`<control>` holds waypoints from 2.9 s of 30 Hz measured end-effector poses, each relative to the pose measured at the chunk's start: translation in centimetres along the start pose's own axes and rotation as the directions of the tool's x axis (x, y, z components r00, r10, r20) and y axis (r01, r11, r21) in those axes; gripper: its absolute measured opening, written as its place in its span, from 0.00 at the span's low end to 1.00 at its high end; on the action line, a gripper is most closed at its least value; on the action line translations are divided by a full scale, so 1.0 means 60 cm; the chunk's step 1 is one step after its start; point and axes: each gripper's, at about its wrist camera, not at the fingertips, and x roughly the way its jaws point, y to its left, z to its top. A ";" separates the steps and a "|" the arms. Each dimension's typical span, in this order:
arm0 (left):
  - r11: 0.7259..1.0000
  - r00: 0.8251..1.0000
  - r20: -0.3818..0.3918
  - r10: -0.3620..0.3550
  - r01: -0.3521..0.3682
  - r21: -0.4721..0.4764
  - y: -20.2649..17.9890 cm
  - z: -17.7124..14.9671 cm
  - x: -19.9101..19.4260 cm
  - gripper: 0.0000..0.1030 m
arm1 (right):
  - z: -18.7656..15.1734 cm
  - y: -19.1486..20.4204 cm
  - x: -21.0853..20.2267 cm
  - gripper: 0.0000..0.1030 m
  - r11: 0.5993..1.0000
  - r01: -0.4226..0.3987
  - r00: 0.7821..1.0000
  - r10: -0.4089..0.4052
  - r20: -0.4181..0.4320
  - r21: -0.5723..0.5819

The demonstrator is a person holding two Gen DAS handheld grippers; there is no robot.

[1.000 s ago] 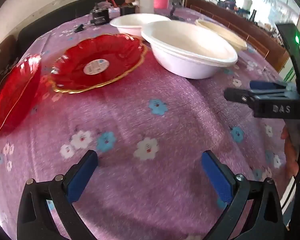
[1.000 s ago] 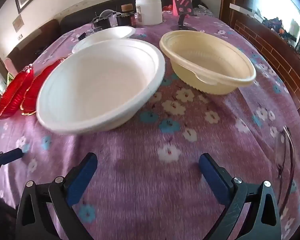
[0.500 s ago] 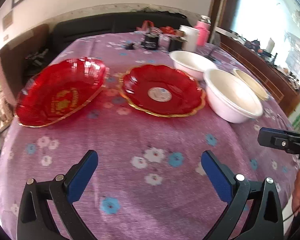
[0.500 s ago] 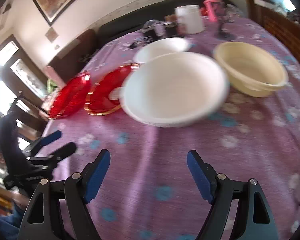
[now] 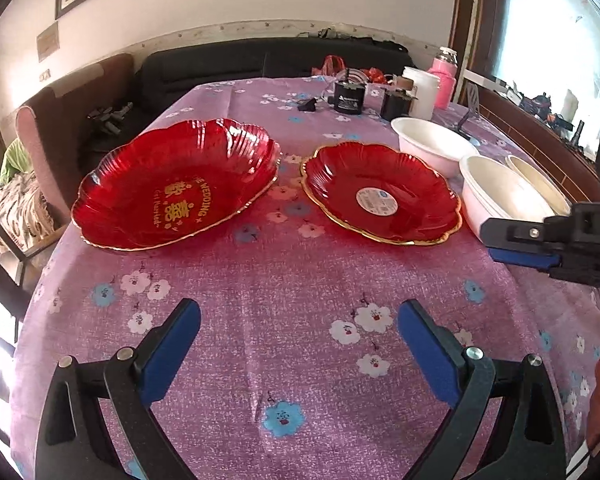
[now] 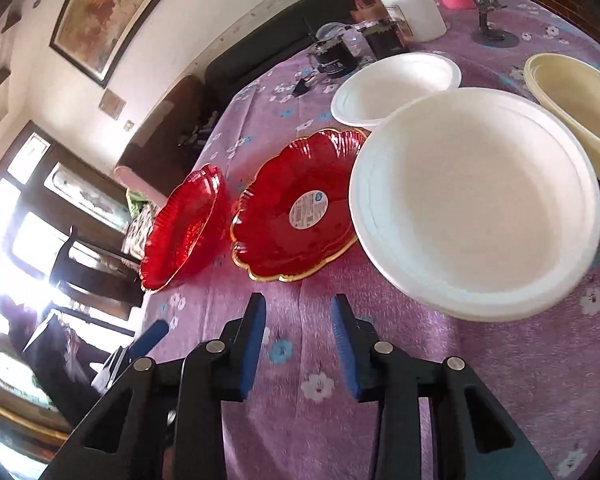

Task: Organize plates and bowls
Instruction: 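Move the left tool toward the small red plate with the sticker, then close the left tool on the rim of the small red plate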

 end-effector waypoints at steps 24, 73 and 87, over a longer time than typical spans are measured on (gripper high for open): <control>0.999 0.999 0.011 -0.043 0.044 -0.030 0.007 0.001 0.000 0.96 | 0.035 -0.023 0.082 0.22 0.984 0.161 0.986 -0.165 0.038 0.081; 0.952 0.934 -0.218 -0.282 0.245 -0.182 -0.015 0.063 0.103 0.64 | -0.034 -0.068 -0.037 0.36 0.992 0.116 0.993 -0.115 0.021 -0.058; 0.968 0.944 -0.233 -0.233 0.201 -0.153 -0.029 0.064 0.124 0.30 | -0.036 -0.062 -0.005 0.10 0.987 0.140 0.990 -0.140 0.009 -0.082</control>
